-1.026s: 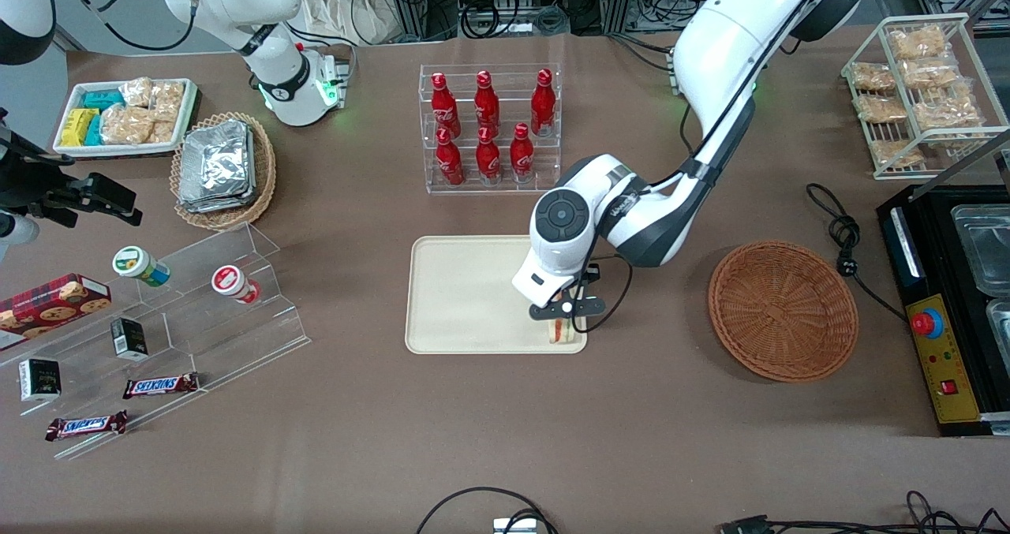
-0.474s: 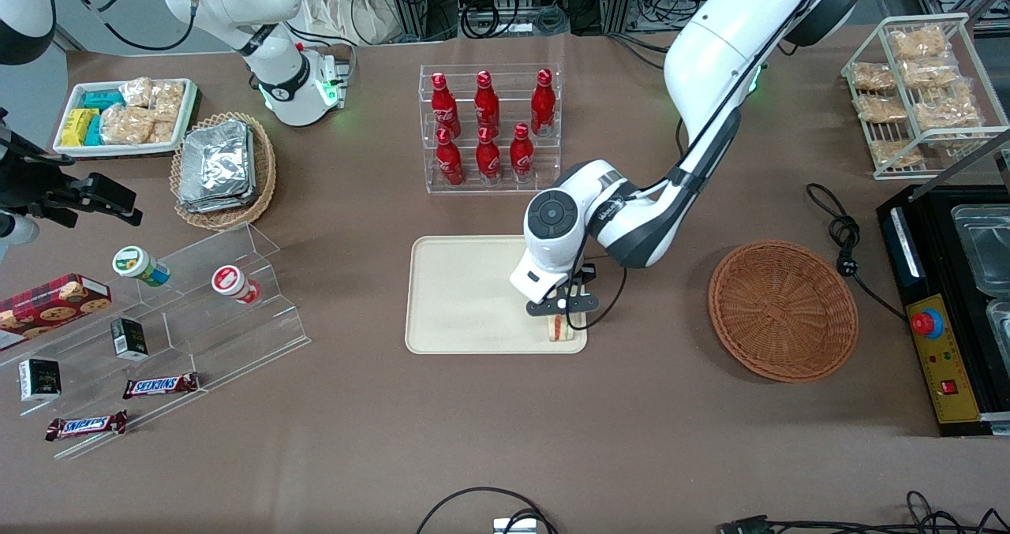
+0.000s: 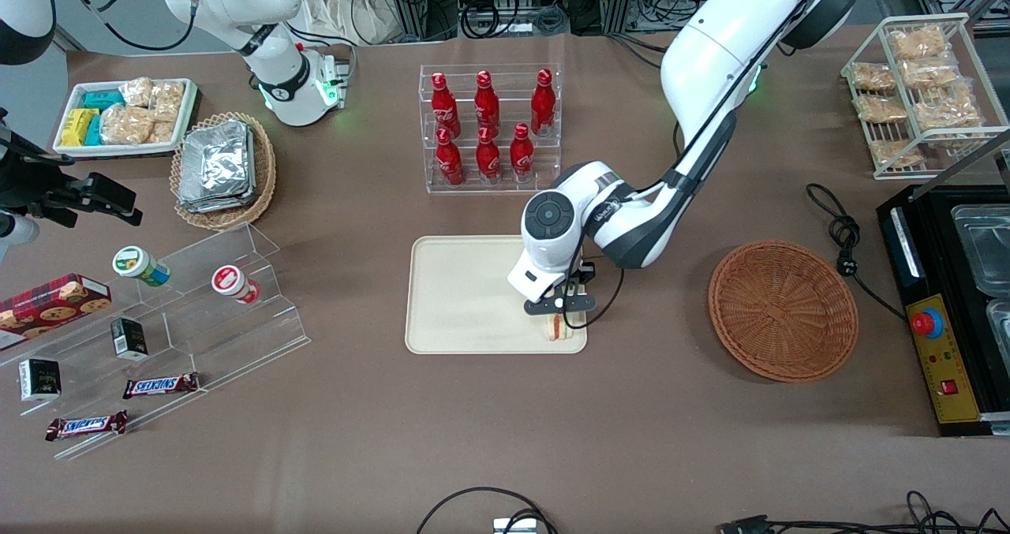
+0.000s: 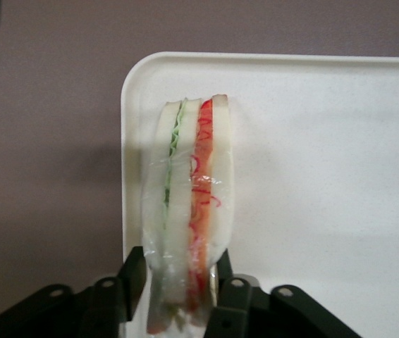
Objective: Place sandwich from basket to tray
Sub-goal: 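Lower the sandwich onto the tray and open the left gripper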
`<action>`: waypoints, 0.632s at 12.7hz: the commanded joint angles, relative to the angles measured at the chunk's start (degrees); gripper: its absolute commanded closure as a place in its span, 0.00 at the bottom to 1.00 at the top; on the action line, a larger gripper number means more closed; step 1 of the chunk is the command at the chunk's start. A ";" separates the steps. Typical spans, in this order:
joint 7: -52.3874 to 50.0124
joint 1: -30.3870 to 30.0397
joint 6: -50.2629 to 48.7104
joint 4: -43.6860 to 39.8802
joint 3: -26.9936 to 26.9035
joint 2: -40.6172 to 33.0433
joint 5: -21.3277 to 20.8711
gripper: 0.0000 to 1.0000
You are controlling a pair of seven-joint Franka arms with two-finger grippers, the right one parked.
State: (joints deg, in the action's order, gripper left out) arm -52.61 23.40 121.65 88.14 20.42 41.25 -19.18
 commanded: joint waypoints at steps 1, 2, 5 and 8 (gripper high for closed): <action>-1.26 0.68 1.13 0.10 -0.47 0.15 -1.47 0.00; -1.18 0.68 1.13 0.10 -0.55 0.15 -1.47 0.00; -1.09 0.68 1.13 0.01 -0.64 -0.38 -1.47 0.00; -0.47 0.50 1.22 0.10 -3.00 -4.14 -0.16 0.00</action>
State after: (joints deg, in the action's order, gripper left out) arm -52.62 23.45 122.79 87.73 19.86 40.69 -19.30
